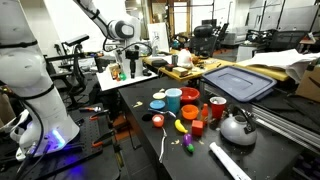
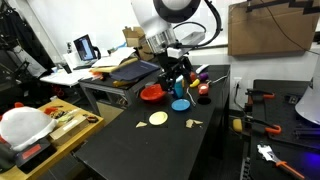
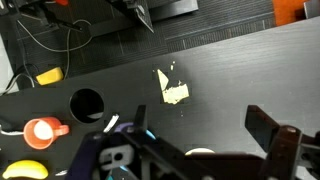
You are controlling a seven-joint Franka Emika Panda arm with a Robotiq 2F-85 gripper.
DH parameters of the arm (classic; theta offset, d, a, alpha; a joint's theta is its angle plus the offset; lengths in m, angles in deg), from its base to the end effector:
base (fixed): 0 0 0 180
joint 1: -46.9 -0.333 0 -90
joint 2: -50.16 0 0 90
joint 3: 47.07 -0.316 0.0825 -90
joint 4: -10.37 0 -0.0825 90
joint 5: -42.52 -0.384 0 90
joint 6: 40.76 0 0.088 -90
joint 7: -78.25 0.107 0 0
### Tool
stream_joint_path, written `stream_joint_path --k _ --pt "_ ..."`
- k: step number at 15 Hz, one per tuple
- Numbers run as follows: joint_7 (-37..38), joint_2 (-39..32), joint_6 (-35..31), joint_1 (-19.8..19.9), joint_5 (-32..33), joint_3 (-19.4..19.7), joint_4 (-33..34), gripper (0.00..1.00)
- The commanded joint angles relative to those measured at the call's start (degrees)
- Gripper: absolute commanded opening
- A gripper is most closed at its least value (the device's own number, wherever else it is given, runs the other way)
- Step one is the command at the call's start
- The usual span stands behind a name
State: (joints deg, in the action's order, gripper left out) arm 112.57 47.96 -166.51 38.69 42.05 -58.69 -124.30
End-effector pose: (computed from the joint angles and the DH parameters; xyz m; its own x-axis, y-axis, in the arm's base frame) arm 0.4542 0.1643 0.3002 0.9514 -0.2592 -0.1662 -0.2458 -0.9644 0.0973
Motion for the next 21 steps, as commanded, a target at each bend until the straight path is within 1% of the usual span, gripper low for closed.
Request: stream_joint_path --k 1,6,11,16,21 --pt "1.0 -2.5 -2.4 -1.0 -0.3 0.9 1.0 1.00" --pt "1.0 -8.5 -3.9 -1.4 0.7 2.0 4.0 1.00" --pt "0.9 -15.0 -4.3 -2.5 0.1 3.7 8.2 1.00" --pt "0.5 -19.4 -4.4 -3.4 -0.9 5.3 12.9 1.00" --pt "0.4 -22.7 -3.8 -3.4 -1.7 7.0 16.9 1.00"
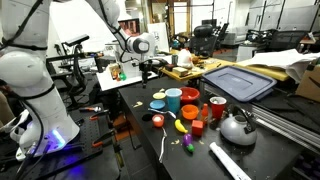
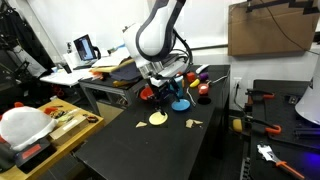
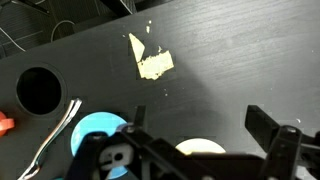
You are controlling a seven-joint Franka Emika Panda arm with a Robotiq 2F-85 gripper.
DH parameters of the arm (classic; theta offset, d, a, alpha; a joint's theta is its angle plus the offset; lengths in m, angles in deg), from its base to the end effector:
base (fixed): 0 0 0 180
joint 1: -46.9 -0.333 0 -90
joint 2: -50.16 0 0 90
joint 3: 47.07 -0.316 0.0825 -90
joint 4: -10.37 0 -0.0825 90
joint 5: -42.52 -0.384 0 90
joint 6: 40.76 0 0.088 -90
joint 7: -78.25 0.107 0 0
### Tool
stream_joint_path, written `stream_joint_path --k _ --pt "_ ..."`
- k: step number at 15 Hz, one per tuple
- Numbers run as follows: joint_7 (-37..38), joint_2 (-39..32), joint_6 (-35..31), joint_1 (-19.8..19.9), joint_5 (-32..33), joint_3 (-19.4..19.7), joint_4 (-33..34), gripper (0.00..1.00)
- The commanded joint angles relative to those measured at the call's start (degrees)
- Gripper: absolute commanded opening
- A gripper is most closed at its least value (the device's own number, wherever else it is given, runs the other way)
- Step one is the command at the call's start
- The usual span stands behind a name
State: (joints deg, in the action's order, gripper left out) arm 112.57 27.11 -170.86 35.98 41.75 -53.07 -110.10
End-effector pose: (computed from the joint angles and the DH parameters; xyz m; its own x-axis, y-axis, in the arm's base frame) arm 0.5310 0.1624 0.2085 0.9242 -0.3137 -0.2178 -0.3011 -0.9494 0.0895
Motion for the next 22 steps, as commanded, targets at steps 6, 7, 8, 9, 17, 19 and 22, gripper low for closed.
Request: stream_joint_path --k 6,7,8,9,17,19,22 --pt "0.1 -5.8 1.0 -0.3 -2.6 3.2 6.3 1.00" --pt "0.0 -6.3 1.0 -0.3 -3.0 3.4 6.7 1.00" --pt "0.1 -6.8 1.0 -0.3 -3.4 3.5 7.1 1.00" --pt "0.2 -7.5 1.0 -0.2 -4.0 3.7 7.6 1.00" --pt "1.3 -10.6 -0.5 -0.3 -8.3 4.5 10.8 1.00" --pt "1.7 -11.1 -1.3 -0.5 -8.4 4.9 11.5 1.00" --pt "2.2 -12.1 -3.2 -0.6 -8.3 5.3 12.7 1.00"
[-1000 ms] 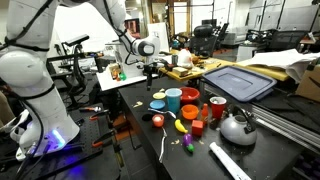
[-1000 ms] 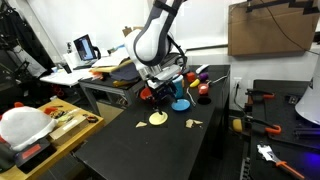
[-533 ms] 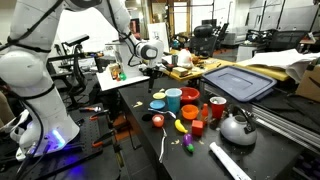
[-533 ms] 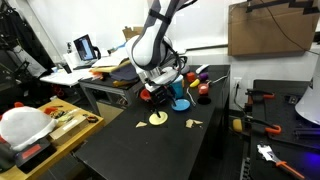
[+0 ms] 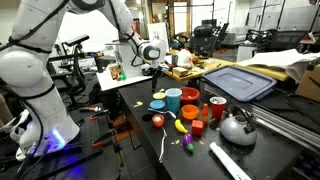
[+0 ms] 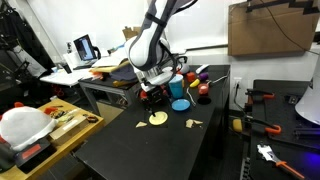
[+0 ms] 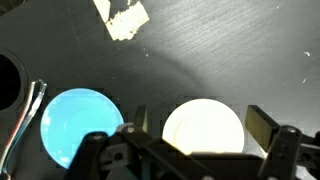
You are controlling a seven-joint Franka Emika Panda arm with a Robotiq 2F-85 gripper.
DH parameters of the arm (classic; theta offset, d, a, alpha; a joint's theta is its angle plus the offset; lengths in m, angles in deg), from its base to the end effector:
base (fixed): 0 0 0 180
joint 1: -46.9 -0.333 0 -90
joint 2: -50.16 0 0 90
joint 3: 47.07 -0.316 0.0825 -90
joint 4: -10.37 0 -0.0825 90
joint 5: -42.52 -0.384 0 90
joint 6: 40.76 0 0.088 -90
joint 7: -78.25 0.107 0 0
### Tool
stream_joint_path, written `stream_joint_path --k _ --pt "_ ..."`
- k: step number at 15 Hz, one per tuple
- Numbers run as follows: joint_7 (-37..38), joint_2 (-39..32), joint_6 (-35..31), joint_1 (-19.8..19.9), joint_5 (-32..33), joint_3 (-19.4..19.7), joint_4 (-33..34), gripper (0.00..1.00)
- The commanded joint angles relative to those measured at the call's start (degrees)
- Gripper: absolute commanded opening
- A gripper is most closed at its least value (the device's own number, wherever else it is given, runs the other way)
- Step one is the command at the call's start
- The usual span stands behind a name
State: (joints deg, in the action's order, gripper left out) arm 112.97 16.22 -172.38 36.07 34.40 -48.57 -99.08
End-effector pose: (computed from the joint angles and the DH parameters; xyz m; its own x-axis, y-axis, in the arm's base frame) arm 0.5901 0.1318 0.1676 0.8528 -0.4697 -0.2281 -0.4742 -0.8796 0.0380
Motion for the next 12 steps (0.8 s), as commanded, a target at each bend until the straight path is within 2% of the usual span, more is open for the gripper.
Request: stream_joint_path --k 1,12 --pt "2.3 -1.7 -2.2 -0.7 -0.9 0.9 2.3 1.00" --pt "4.9 -7.3 -9.1 -3.6 0.9 3.6 5.1 1.00"
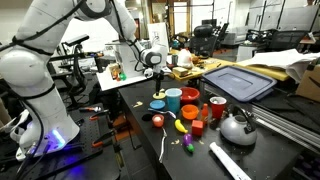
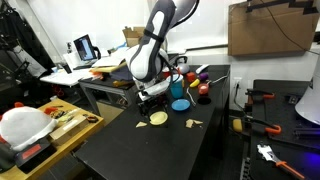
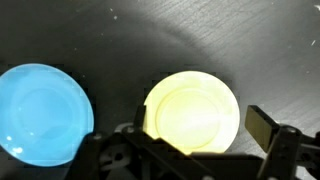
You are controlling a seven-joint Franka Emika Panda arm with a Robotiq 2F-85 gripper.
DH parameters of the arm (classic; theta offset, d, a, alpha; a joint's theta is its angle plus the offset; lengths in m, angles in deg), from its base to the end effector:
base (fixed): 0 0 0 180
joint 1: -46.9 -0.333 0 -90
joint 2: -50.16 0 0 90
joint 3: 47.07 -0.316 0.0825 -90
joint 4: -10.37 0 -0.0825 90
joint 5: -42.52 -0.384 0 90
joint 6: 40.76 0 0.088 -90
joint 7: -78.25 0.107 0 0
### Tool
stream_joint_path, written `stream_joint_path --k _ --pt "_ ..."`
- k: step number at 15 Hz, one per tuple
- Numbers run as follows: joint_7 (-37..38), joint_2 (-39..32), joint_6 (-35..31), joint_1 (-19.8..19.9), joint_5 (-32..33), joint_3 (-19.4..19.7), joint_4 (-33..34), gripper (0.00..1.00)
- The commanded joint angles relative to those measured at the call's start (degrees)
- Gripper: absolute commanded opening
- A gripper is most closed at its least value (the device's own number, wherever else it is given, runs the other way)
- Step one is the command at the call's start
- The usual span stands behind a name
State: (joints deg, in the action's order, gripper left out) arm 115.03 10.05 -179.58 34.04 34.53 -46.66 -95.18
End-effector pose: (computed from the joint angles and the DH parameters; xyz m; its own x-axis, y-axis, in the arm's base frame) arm 0.6112 0.1357 0.1343 0.8516 -0.5044 -0.1425 -0.5078 -0.8613 0.0143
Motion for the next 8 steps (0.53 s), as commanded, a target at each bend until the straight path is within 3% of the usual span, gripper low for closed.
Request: stream_joint_path --k 1,8 --pt "3.5 -1.4 -2.8 -2.0 1.0 2.2 1.3 1.00" --pt "6.0 -3.3 -4.9 -3.6 2.5 4.3 2.5 1.00"
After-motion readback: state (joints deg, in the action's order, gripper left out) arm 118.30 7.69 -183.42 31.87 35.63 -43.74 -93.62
